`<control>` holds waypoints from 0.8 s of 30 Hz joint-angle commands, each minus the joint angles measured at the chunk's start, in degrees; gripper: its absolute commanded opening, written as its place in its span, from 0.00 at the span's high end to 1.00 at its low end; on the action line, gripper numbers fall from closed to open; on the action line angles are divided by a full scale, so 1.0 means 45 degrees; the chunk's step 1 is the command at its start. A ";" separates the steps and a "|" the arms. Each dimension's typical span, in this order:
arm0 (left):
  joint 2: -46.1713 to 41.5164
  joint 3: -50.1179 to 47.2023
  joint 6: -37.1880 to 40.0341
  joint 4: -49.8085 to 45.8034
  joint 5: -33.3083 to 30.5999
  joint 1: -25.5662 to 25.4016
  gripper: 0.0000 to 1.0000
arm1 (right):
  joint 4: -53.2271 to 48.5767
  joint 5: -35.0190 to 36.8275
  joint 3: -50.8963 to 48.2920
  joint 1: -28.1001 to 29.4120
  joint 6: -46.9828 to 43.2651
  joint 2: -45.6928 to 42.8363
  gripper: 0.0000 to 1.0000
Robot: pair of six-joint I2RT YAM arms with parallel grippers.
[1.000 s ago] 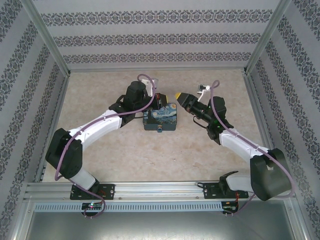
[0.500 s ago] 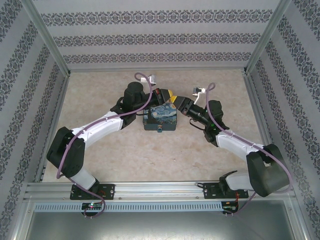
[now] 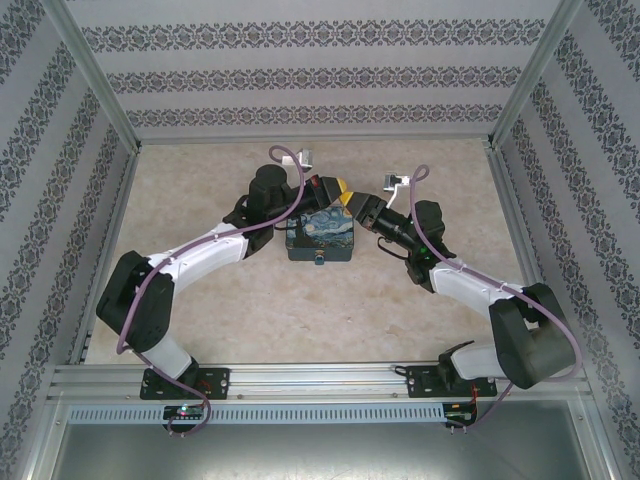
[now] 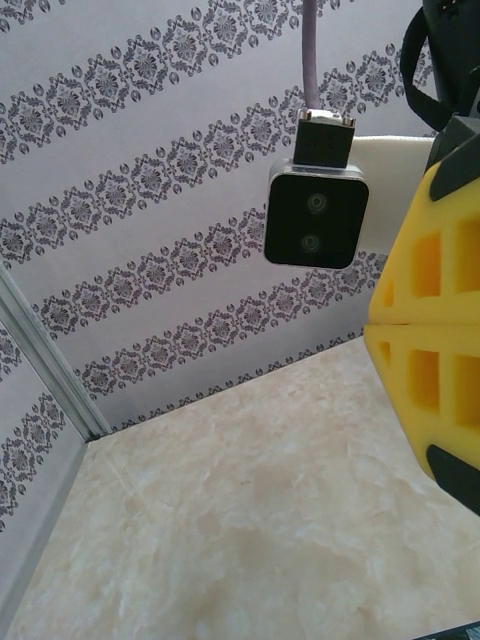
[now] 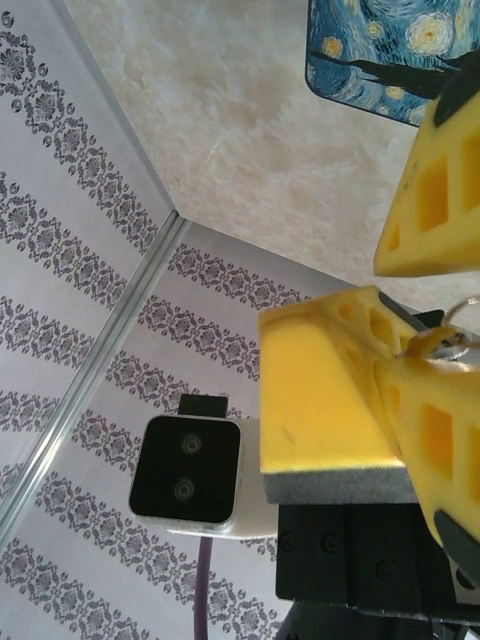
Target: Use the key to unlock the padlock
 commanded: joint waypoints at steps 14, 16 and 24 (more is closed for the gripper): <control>0.0327 0.0046 -0.0514 0.0482 -0.0131 -0.0071 1.00 | 0.0715 -0.0573 -0.0108 0.0254 -0.0011 0.0094 1.00; 0.0317 0.0121 -0.0704 0.0222 -0.0179 -0.0056 0.99 | 0.0526 -0.0481 -0.0137 0.0239 -0.0121 0.0044 1.00; -0.0749 0.0596 -0.1776 -0.3592 -0.0439 0.0604 0.31 | -0.2224 0.0525 -0.0035 0.0063 -0.2154 -0.0902 1.00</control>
